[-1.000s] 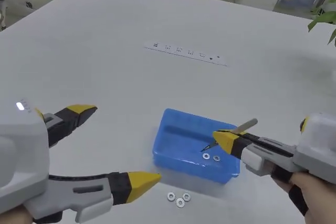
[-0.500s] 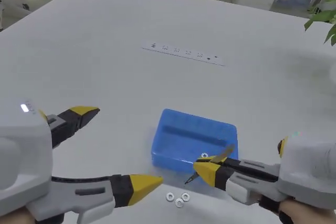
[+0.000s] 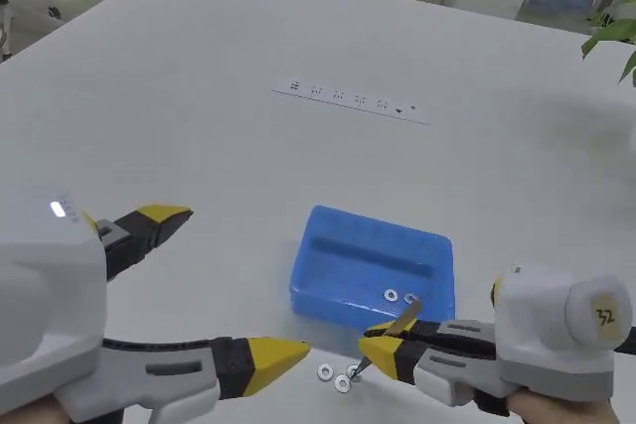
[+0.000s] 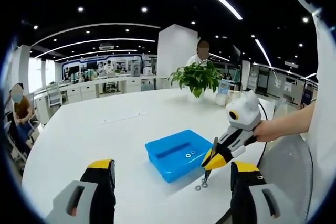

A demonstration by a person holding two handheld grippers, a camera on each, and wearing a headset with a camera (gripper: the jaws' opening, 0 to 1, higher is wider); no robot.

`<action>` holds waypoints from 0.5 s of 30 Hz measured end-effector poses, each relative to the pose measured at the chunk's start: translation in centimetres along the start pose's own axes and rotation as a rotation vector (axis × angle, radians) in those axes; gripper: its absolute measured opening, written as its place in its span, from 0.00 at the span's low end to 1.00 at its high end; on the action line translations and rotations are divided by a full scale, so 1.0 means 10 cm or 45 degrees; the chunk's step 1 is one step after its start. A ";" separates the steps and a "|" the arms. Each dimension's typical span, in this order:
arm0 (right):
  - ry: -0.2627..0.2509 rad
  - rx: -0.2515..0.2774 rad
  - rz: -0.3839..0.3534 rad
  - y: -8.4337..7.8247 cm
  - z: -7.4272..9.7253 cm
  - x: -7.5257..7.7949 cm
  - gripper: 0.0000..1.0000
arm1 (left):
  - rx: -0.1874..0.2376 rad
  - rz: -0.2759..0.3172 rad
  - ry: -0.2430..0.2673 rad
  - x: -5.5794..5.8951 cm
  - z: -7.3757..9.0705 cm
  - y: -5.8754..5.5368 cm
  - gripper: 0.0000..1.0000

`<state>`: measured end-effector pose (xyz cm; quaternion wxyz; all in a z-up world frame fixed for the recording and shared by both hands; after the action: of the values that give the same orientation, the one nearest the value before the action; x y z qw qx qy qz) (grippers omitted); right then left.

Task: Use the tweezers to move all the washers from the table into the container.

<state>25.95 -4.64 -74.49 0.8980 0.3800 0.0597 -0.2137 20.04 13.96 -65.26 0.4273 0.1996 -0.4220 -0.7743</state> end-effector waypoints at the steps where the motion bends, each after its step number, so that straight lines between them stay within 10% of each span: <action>1: 0.001 0.012 0.020 0.02 0.00 -0.01 0.04 | -0.003 -0.002 -0.001 0.00 0.00 0.00 0.93; 11: -0.043 -0.112 0.413 0.02 0.00 -0.16 0.03 | -0.002 -0.010 -0.009 0.02 -0.03 0.02 0.93; 15: -0.067 -0.126 0.437 0.01 0.01 -0.20 0.03 | 0.006 -0.005 -0.011 0.03 -0.03 0.03 0.93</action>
<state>24.23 -3.96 -73.84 0.9401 0.3344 -0.0193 -0.0640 20.21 13.52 -65.12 0.4235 0.1981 -0.4252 -0.7750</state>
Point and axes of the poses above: the centre of the closed fingertips' face, and the gripper's own axes: z roughly backward along the fingers, x roughly to its right, y roughly out of its top, the point moved 7 cm from there along z, roughly backward along the fingers, and after that the axes turned 13 degrees about -x, right-handed, at the moved point
